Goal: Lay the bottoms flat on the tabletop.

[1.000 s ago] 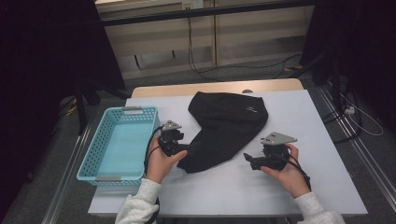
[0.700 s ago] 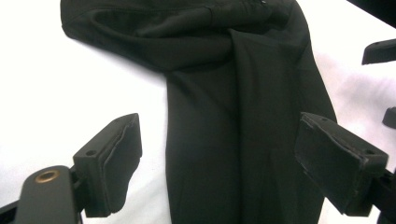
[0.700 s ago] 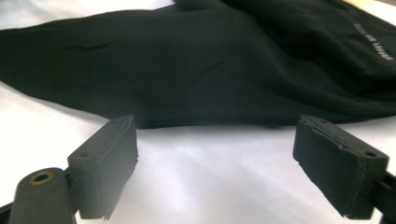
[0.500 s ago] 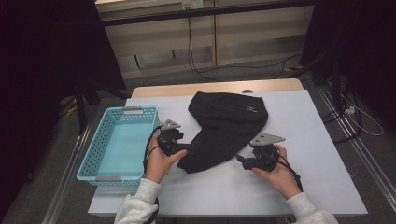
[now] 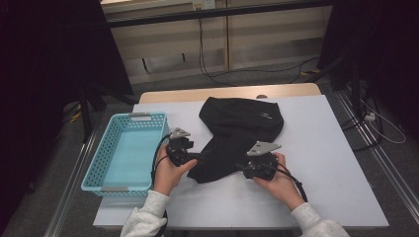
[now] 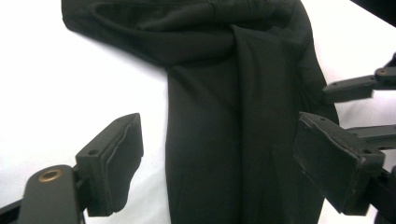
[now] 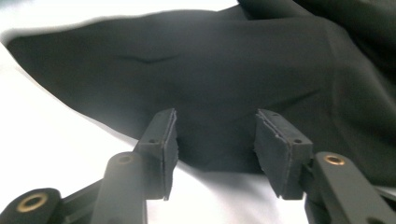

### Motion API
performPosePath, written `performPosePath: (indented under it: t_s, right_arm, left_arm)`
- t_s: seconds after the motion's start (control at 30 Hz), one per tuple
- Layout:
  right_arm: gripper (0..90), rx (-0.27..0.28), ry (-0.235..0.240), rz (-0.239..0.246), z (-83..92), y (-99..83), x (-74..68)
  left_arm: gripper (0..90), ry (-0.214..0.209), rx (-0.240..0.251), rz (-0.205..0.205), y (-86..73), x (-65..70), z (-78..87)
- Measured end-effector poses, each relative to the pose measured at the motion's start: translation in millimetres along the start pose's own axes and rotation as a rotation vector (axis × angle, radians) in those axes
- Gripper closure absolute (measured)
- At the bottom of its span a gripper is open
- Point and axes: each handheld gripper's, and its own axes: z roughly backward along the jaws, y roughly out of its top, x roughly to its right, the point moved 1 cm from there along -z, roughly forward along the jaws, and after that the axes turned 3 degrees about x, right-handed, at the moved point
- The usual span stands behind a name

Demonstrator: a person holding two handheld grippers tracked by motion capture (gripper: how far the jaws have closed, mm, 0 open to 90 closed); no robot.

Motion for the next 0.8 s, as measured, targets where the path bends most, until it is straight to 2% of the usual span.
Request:
performPosePath:
  t_s: [0.03, 0.07, 0.1, 0.13, 0.17, 0.2, 0.23, 0.5, 0.57, 0.6, 0.7, 0.8]
  right_arm:
    - [53.0, -0.012, 0.034, -0.012, -6.7, -0.3, -2.0]
    - [53.0, -0.012, 0.034, -0.012, -6.7, -0.3, -2.0]
    - [65.6, -0.039, 0.036, 0.021, -12.1, -2.5, -4.5]
    - [65.6, -0.039, 0.036, 0.021, -12.1, -2.5, -4.5]
    - [84.5, -0.058, 0.072, 0.022, -12.1, 0.3, -5.0]
    - [84.5, -0.058, 0.072, 0.022, -12.1, 0.3, -5.0]
    - [90.0, -0.069, 0.073, 0.034, -11.5, 0.9, -5.0]
    - [90.0, -0.050, 0.088, -0.001, -8.0, 3.3, 2.3]
    - [90.0, -0.021, 0.101, -0.025, -1.5, 6.8, 5.6]
    - [90.0, -0.013, 0.111, -0.030, 1.7, 8.2, 7.1]
    - [90.0, -0.004, 0.101, -0.024, 10.1, 10.9, 11.3]
    - [90.0, 0.028, 0.120, -0.052, 20.6, 11.8, 16.1]
  left_arm:
    - [17.0, 0.003, -0.006, 0.002, -1.5, 0.0, 0.4]
    - [17.0, 0.003, -0.006, 0.002, -1.5, 0.0, 0.4]
    - [17.1, 0.002, -0.007, 0.000, -2.6, -0.4, 1.0]
    - [17.2, 0.002, -0.007, 0.000, -2.6, -0.4, 1.0]
    - [17.3, 0.007, -0.007, -0.002, -3.0, -0.6, 1.6]
    - [17.3, 0.010, -0.006, -0.002, -3.5, -0.7, 2.2]
    - [17.3, 0.007, -0.006, 0.003, -4.4, -0.9, 3.3]
    - [17.3, 0.008, 0.006, 0.006, -3.9, -1.4, 11.8]
    - [17.3, 0.015, 0.013, 0.007, -4.4, -2.6, 13.5]
    - [17.4, 0.016, 0.013, 0.008, -4.8, -3.3, 14.0]
    - [17.4, 0.017, 0.005, 0.009, -6.1, -4.5, 14.1]
    - [17.7, 0.011, -0.001, 0.006, -7.5, -3.1, 12.7]
